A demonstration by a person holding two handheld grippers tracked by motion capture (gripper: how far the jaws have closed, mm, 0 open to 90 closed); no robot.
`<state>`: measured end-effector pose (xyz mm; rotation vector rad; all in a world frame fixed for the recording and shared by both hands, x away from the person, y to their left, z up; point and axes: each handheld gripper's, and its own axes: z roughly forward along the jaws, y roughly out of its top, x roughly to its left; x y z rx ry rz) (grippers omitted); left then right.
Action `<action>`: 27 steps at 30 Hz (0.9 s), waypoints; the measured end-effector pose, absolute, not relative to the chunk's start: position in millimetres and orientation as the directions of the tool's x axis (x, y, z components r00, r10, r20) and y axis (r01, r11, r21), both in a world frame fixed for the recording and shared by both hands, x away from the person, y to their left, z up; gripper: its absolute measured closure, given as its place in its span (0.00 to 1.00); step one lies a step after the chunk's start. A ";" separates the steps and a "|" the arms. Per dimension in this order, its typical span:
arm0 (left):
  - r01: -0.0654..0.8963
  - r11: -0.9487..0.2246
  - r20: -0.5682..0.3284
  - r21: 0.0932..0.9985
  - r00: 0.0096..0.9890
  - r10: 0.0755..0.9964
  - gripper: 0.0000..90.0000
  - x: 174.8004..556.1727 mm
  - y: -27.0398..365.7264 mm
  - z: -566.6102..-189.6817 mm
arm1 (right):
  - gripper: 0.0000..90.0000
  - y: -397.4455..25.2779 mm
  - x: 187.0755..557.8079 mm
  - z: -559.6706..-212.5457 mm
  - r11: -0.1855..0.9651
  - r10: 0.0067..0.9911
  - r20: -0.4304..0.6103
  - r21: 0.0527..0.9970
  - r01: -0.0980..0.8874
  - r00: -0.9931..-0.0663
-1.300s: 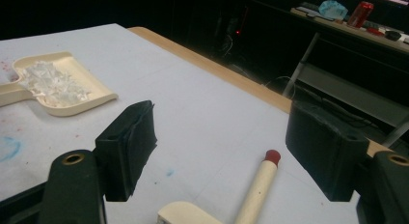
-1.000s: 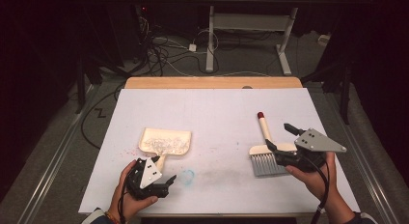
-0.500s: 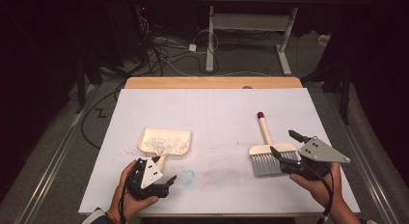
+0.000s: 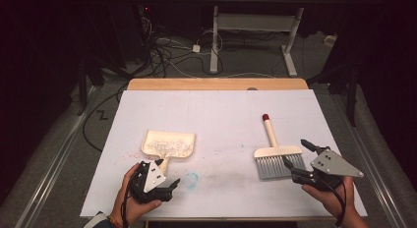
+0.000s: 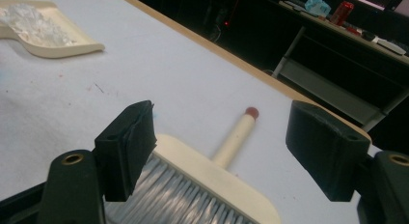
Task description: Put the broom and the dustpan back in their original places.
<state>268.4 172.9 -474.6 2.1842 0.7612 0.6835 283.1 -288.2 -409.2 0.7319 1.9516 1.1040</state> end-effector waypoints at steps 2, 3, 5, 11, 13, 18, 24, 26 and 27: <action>0.311 -0.571 0.237 0.760 0.685 0.689 0.21 268.3 173.0 -474.6 | 0.29 -291.1 281.7 -412.1 0.463 0.769 -0.335 0.880 0.111 -0.544; 0.311 -0.571 0.237 0.760 0.685 0.689 0.21 268.2 173.1 -474.5 | 0.29 -292.6 280.9 -413.6 0.461 0.770 -0.333 0.880 0.113 -0.544; 0.312 -0.570 0.237 0.760 0.684 0.690 0.21 268.3 173.2 -474.6 | 0.29 -295.3 279.2 -417.2 0.461 0.771 -0.332 0.880 0.115 -0.543; 0.313 -0.566 0.235 0.762 0.682 0.693 0.21 268.7 173.8 -474.4 | 0.28 -304.5 273.6 -429.0 0.463 0.774 -0.328 0.876 0.131 -0.542; 0.314 -0.565 0.234 0.763 0.680 0.694 0.21 269.1 173.6 -474.3 | 0.29 -307.8 271.5 -435.9 0.465 0.776 -0.330 0.875 0.135 -0.538; 0.314 -0.576 0.241 0.754 0.684 0.689 0.21 269.1 172.3 -474.8 | 0.29 -315.1 266.0 -453.7 0.467 0.777 -0.304 0.866 0.180 -0.551; 0.309 -0.577 0.247 0.756 0.682 0.688 0.21 267.5 170.9 -474.8 | 0.28 -313.8 262.0 -453.9 0.479 0.765 -0.316 0.861 0.168 -0.561; 0.306 -0.582 0.252 0.753 0.684 0.685 0.21 267.5 170.7 -473.9 | 0.28 -312.7 262.2 -453.1 0.481 0.766 -0.319 0.861 0.168 -0.559; 0.303 -0.582 0.255 0.754 0.683 0.685 0.21 267.1 170.5 -473.6 | 0.28 -312.2 262.1 -453.2 0.482 0.765 -0.320 0.860 0.169 -0.559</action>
